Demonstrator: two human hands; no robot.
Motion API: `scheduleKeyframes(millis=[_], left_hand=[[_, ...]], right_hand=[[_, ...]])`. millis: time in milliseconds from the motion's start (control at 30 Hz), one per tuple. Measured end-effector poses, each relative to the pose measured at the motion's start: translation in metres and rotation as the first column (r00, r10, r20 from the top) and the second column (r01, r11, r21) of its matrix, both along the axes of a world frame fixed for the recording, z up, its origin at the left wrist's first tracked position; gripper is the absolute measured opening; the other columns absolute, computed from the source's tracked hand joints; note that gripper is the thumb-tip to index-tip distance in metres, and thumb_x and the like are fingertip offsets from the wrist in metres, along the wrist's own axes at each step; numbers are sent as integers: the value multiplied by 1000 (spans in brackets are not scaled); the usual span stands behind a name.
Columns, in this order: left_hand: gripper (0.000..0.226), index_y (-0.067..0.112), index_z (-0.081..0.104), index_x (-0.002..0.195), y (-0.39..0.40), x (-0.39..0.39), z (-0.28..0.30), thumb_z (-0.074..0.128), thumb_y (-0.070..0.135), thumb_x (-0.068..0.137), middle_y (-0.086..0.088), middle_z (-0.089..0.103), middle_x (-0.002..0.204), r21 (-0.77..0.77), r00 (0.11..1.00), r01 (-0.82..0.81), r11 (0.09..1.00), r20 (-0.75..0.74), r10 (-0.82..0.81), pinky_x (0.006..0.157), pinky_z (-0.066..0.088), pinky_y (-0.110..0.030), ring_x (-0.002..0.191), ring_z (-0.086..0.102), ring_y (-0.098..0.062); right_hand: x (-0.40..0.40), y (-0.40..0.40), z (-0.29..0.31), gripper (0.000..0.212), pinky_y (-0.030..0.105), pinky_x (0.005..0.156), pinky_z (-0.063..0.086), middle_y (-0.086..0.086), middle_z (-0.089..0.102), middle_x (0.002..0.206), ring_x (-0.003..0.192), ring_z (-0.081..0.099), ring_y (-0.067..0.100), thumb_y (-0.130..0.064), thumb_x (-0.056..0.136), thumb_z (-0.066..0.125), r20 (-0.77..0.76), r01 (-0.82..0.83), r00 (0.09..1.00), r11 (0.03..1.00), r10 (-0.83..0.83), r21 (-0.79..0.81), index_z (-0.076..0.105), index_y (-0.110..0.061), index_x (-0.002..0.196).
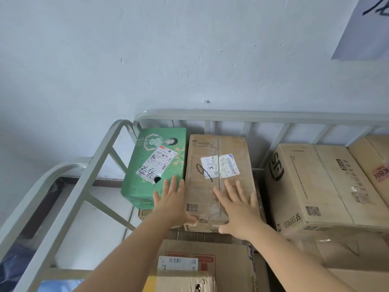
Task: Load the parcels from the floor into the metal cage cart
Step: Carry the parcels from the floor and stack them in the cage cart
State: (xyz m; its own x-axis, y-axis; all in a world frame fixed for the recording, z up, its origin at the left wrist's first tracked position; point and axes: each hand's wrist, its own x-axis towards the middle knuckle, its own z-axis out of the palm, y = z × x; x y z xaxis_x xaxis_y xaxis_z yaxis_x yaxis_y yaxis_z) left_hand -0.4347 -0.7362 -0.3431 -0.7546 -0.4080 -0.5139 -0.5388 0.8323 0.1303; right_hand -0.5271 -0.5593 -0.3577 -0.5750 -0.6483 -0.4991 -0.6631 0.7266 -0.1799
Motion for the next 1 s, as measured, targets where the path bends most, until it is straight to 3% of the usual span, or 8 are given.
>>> scheduleKeyframes(millis=[267, 433, 600, 767, 833, 900, 1000], left_hand=[[102, 17, -4, 154, -11, 0, -6, 64, 47, 85, 2, -15, 160, 12, 996, 4, 1000, -90, -3, 116, 23, -52, 147, -14, -23], [104, 14, -3, 154, -9, 5, -1, 62, 54, 83, -1, -11, 161, -37, 996, 54, 998, -63, -57, 118, 15, -51, 148, -6, -24], [102, 14, 1, 154, 7, 54, 10, 60, 58, 83, -6, -4, 161, 23, 996, -78, 997, -52, 79, 117, 11, -48, 149, -1, -25], [96, 22, 13, 153, 14, 145, 5, 57, 67, 80, -10, 0, 161, 3, 977, -194, 981, 95, 193, 116, 12, -57, 148, 0, -31], [98, 25, 13, 152, 16, 176, 3, 57, 70, 78, -12, 5, 160, -14, 955, -266, 964, 130, 265, 114, 16, -58, 147, 4, -35], [97, 25, 17, 151, 18, 202, 1, 61, 68, 76, -14, 12, 157, 12, 918, -381, 925, 125, 376, 112, 22, -59, 144, 11, -38], [101, 25, 19, 149, 17, 228, -3, 66, 66, 70, -17, 24, 148, 94, 847, -531, 842, 93, 524, 104, 38, -55, 131, 33, -39]], right_hand=[[-27, -23, -1, 104, 62, 113, -11, -6, -32, 156, 141, -34, 27, -32, 88, 68, -19, 11, 1000, 1000, -10, 21, -15, -43, 151], [-22, -21, 5, 106, 61, 115, -8, -2, -33, 156, 142, -33, 28, -38, 87, 67, -29, 11, 1000, 1000, -11, 26, -17, -40, 151], [28, 2, 10, 105, 52, 118, -6, 2, -30, 158, 145, -27, 24, -55, 87, 60, 20, 120, 993, 984, -119, -129, -18, -31, 153], [116, 38, 5, 99, 45, 118, -4, -1, -22, 161, 148, -21, 19, -60, 90, 52, 153, 197, 974, 959, -167, -203, -15, -26, 154], [148, 50, 2, 99, 43, 119, -1, 0, -17, 162, 149, -14, 19, -59, 91, 52, 284, 289, 929, 945, -238, -154, -14, -23, 155], [174, 59, 0, 98, 42, 121, 8, 3, -8, 164, 151, -3, 22, -55, 92, 53, 436, 441, 823, 893, -363, -89, -12, -17, 155], [202, 67, -1, 89, 40, 117, 21, 7, 8, 164, 149, 16, 26, -50, 96, 48, 535, 560, 697, 828, -478, 11, -6, -12, 156]])
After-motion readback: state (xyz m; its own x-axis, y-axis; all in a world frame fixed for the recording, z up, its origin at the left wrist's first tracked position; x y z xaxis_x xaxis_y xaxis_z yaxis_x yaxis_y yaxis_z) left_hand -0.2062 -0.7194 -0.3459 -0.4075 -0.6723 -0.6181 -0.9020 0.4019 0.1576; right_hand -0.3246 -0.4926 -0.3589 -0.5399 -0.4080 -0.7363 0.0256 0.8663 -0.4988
